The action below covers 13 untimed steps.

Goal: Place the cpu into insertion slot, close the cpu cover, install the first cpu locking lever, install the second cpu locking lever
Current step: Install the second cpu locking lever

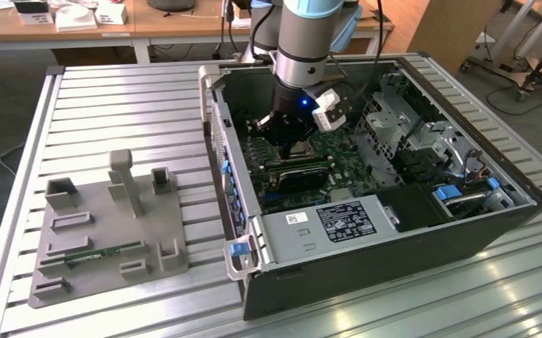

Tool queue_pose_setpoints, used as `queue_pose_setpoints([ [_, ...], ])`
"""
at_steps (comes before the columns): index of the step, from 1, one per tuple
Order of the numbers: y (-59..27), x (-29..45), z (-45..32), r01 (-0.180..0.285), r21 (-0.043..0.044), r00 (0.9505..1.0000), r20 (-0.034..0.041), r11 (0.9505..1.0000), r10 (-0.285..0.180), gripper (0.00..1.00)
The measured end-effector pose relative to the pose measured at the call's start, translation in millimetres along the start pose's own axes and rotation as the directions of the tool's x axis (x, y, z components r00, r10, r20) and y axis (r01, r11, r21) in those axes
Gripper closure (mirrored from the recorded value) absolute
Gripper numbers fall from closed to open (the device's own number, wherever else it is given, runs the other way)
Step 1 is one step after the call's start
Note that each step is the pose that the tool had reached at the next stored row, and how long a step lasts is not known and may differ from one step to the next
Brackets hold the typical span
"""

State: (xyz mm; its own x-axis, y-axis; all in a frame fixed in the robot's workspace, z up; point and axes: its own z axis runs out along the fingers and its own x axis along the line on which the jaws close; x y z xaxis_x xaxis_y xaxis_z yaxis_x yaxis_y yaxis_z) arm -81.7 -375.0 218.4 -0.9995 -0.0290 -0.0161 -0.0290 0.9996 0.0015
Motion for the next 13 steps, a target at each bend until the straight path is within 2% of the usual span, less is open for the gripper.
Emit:
queue_pose_setpoints([
  [5,0.0,0.6,1.9,0.000,0.0000,1.0000,0.0000,1.0000,0.000,0.90],
  [6,0.0,2.1,6.5,0.000,0.0000,1.0000,0.0000,1.0000,0.000,0.90],
  [13,0.0,2.3,7.3,0.000,0.0000,1.0000,0.0000,1.0000,0.000,0.90],
])
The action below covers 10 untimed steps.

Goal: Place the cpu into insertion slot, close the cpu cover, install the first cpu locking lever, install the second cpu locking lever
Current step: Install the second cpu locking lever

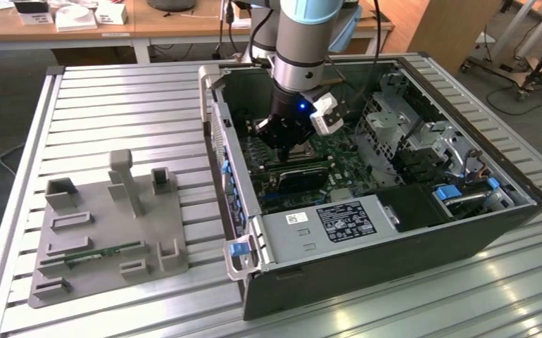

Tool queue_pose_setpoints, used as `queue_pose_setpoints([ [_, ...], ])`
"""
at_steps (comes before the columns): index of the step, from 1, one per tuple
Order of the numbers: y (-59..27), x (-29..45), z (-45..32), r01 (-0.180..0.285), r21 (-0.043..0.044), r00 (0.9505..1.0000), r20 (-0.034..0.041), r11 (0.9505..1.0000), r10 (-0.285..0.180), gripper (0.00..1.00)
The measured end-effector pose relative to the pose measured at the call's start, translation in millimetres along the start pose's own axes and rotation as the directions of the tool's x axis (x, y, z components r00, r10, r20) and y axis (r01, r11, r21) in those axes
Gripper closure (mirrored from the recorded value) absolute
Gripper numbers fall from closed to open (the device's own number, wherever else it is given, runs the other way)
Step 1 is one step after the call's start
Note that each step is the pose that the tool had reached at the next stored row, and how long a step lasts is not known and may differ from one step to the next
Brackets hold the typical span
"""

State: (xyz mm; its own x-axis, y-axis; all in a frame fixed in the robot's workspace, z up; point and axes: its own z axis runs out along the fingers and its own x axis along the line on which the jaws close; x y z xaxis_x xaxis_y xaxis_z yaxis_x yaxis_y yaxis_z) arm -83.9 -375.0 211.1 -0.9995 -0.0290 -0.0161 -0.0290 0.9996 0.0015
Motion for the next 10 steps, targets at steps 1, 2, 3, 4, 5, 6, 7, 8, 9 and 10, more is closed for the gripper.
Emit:
queue_pose_setpoints([
  [1,0.0,0.0,0.0,0.000,0.0000,1.0000,0.0000,1.0000,0.000,0.90],
  [2,0.0,0.0,0.0,0.000,0.0000,1.0000,0.0000,1.0000,0.000,0.90],
  [3,0.0,0.0,0.0,0.000,0.0000,1.0000,0.0000,1.0000,0.000,0.90],
  [4,0.0,0.0,0.1,0.000,0.0000,1.0000,0.0000,1.0000,0.000,0.90],
  [5,0.0,0.0,0.1,0.000,0.0000,1.0000,0.0000,1.0000,0.000,0.90],
  [6,0.0,0.0,0.1,0.000,0.0000,1.0000,0.0000,1.0000,0.000,0.90],
  [7,0.0,0.0,0.3,0.000,-0.0006,1.0000,0.0001,1.0000,0.000,0.90],
  [8,0.0,0.1,0.7,0.000,-0.0036,1.0000,0.0002,1.0000,0.000,0.90],
  [9,0.0,0.2,1.1,0.000,-0.0086,1.0000,0.0004,1.0000,0.000,0.90],
  [10,0.1,0.4,1.5,0.000,-0.0123,1.0000,0.0004,0.9999,0.000,0.90],
])
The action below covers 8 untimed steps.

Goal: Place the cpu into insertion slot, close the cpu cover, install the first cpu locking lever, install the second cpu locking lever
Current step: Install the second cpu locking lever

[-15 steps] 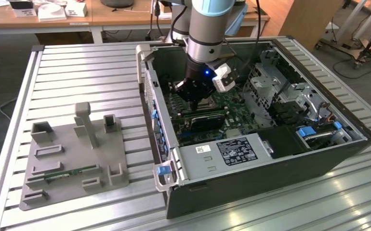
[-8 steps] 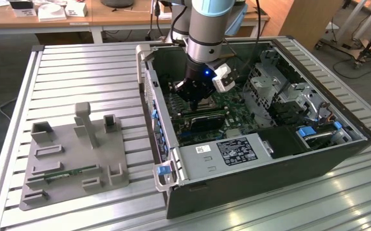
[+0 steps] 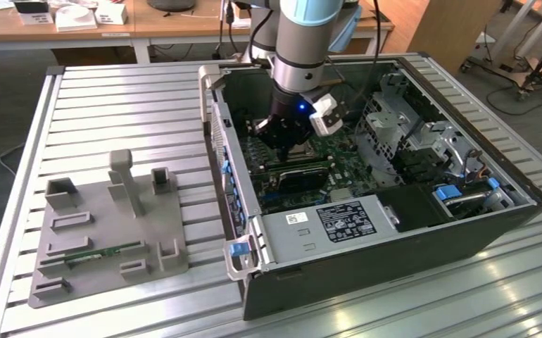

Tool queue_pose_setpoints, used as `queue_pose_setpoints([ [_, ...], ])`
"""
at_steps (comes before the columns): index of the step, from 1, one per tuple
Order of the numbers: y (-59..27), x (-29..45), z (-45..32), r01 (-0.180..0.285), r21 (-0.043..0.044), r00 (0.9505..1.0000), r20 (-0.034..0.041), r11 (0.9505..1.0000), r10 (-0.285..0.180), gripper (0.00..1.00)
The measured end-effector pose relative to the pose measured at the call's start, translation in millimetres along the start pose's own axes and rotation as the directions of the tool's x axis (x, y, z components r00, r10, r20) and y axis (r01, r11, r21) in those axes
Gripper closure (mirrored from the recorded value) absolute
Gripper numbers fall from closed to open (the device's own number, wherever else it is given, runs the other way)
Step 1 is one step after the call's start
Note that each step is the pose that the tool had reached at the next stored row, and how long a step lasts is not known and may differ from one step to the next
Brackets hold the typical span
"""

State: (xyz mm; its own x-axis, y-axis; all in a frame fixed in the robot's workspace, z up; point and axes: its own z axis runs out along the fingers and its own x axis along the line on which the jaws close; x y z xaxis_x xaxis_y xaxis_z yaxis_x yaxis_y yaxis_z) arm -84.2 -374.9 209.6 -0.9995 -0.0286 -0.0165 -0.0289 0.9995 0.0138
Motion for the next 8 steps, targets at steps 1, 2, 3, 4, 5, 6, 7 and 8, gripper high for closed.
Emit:
queue_pose_setpoints([
  [1,0.0,0.3,0.4,0.000,-0.0038,1.0000,0.0000,1.0000,0.000,0.90],
  [2,0.0,0.8,0.8,0.000,-0.0077,1.0000,0.0001,1.0000,0.000,0.90],
  [3,0.0,1.1,1.0,0.000,-0.0118,1.0000,0.0003,0.9999,0.000,0.90],
  [4,0.0,1.2,1.3,0.000,-0.0163,1.0000,0.0004,0.9999,0.000,0.90],
  [5,0.0,1.2,1.4,0.000,-0.0178,1.0000,0.0005,0.9998,0.000,0.90],
  [6,0.0,1.2,1.6,0.000,-0.0186,1.0000,0.0006,0.9998,0.000,0.90],
  [7,0.0,1.2,1.9,0.000,-0.0193,1.0000,0.0006,0.9998,0.000,0.90],
  [8,-0.1,1.2,2.2,0.000,-0.0196,1.0000,0.0006,0.9998,0.000,0.90],
])
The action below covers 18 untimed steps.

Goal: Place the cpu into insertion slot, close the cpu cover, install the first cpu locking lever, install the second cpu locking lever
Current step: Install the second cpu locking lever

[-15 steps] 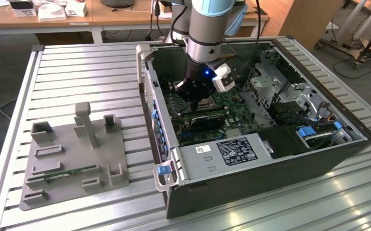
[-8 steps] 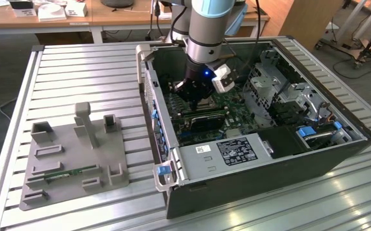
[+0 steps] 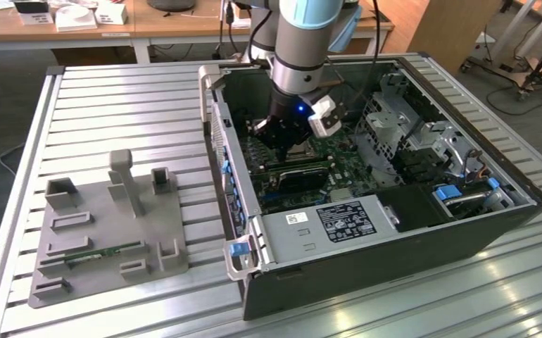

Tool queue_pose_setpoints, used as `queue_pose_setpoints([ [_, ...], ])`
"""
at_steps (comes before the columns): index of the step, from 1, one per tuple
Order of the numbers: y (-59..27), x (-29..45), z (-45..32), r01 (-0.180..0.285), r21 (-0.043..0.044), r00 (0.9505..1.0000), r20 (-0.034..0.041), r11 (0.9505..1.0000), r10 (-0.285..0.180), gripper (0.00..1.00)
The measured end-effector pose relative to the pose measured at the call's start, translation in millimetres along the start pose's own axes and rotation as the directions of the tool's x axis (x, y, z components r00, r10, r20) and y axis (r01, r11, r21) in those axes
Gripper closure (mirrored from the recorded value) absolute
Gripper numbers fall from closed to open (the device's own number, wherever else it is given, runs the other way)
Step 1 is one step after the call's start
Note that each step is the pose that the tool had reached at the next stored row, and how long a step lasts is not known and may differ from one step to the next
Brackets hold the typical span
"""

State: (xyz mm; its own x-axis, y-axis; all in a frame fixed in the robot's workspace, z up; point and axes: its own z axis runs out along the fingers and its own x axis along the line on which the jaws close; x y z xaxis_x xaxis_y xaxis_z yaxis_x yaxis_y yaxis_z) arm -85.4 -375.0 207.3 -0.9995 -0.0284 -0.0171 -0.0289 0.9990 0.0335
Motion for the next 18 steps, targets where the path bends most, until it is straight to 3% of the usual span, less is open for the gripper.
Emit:
queue_pose_setpoints([
  [8,-0.3,0.1,3.9,0.000,-0.0034,1.0000,0.0000,1.0000,0.000,0.90],
  [14,-0.3,0.1,5.0,0.000,-0.0235,1.0000,0.0007,0.9997,0.000,0.90],
  [18,-0.4,0.1,6.9,0.000,-0.0320,1.0000,0.0007,0.9995,0.000,0.90],
])
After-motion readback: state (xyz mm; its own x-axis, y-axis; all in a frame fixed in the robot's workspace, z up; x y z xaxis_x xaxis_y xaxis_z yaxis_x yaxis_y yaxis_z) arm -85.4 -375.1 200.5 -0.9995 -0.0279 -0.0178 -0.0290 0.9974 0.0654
